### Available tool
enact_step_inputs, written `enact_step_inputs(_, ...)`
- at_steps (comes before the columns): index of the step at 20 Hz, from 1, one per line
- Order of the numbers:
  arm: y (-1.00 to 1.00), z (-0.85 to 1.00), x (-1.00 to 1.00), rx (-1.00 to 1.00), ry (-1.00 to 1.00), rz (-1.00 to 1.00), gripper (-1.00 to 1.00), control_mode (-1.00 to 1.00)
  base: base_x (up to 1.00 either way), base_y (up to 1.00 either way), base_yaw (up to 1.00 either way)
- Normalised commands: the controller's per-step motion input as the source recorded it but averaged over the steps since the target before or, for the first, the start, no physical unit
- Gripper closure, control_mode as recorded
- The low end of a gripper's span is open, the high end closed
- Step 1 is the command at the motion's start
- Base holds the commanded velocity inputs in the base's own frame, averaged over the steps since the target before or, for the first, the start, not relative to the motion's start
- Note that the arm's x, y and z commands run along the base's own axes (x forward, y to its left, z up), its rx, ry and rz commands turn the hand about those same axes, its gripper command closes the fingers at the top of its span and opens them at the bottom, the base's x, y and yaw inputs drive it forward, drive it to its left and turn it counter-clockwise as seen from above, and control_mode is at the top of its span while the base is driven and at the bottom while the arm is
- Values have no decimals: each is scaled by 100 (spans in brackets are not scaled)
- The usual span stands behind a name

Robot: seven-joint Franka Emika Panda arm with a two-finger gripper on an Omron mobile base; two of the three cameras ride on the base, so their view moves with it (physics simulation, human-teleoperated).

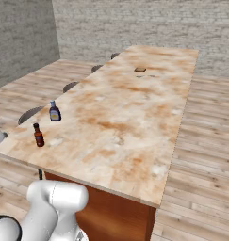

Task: Move the condiment bottle and condiment bottle from the cabinet to the dining counter.

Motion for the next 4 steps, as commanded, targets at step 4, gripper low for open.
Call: enact_step_inputs(4,-1,-4,-46,10,36,0,-100,-100,0,0,0)
